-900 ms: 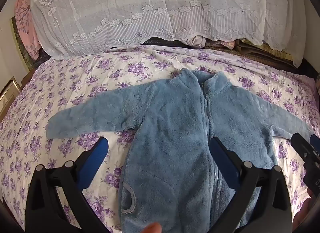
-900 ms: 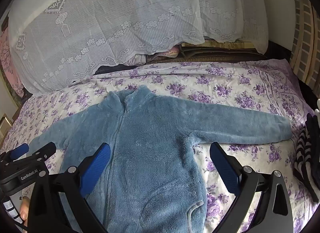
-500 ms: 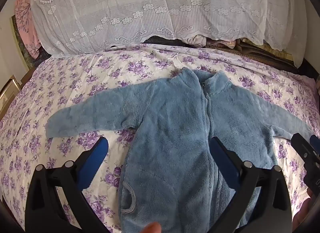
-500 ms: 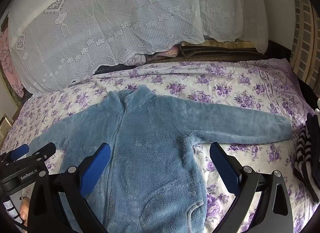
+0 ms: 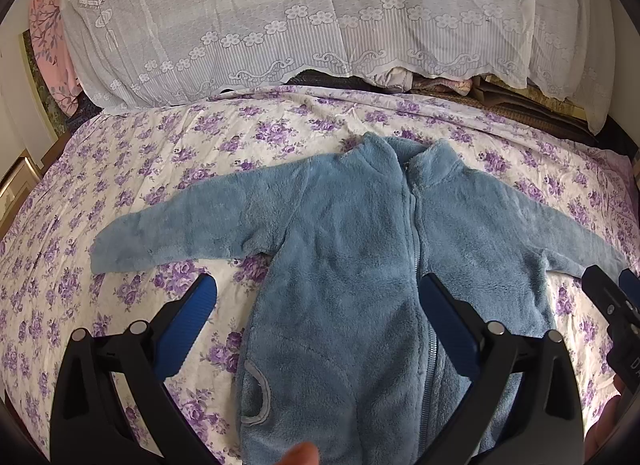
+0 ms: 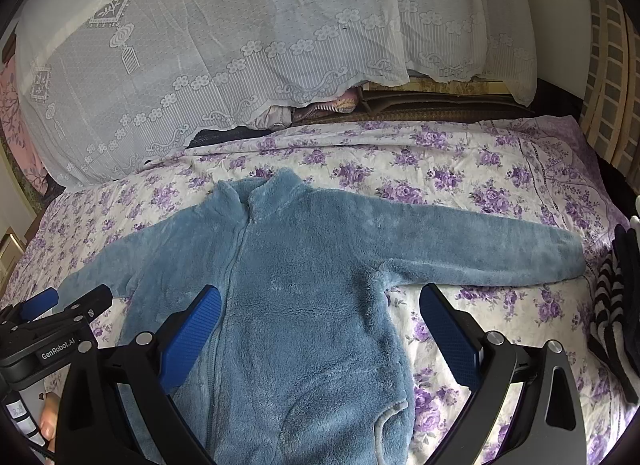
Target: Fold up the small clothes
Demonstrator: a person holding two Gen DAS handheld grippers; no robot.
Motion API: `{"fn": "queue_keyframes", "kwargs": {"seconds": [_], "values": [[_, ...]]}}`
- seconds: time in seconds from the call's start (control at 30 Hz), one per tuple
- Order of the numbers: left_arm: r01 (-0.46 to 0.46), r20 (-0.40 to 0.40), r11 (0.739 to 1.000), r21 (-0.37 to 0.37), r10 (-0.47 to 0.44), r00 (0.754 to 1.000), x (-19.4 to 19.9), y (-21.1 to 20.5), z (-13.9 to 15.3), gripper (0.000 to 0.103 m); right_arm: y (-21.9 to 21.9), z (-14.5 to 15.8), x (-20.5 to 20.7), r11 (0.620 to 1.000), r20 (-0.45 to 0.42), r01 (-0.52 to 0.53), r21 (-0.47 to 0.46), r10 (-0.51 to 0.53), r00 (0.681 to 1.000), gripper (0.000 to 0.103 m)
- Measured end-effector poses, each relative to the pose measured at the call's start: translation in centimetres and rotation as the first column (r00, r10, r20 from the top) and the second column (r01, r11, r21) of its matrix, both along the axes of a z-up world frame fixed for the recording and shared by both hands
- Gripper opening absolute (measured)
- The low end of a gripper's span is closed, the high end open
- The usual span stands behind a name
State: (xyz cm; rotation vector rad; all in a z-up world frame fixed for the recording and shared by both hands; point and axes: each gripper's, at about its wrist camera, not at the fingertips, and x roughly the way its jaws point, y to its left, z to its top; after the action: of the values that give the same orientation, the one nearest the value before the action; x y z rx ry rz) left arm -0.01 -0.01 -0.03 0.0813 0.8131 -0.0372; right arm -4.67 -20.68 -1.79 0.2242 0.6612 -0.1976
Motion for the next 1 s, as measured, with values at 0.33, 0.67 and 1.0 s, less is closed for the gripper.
{"fn": "queue_keyframes", "kwargs": {"seconds": [0.33,0.67,1.0], "values": [[-0.001,-0.003,1.0,0.0,0.001,1.0,0.04,0.0,-0.02,0.099,0.04,-0.01,0.0,1.0,0.0,0.0,0.0,0.0,1.0,0.1],[-0.001,-0.004,1.0,0.0,0.001,1.0,0.03,-0.01,-0.01,0.099,0.12,0.0,-0.06,1.0,-0.001,0.0,-0.001,0.0,1.0,0.1],[-0.002,-0.005,1.0,0.0,0.002,1.0,0.05,0.0,-0.02,0.099,0.26,-0.07,-0.13,1.0,-0.001,0.0,-0.003,0.0,1.0,0.1]]}}
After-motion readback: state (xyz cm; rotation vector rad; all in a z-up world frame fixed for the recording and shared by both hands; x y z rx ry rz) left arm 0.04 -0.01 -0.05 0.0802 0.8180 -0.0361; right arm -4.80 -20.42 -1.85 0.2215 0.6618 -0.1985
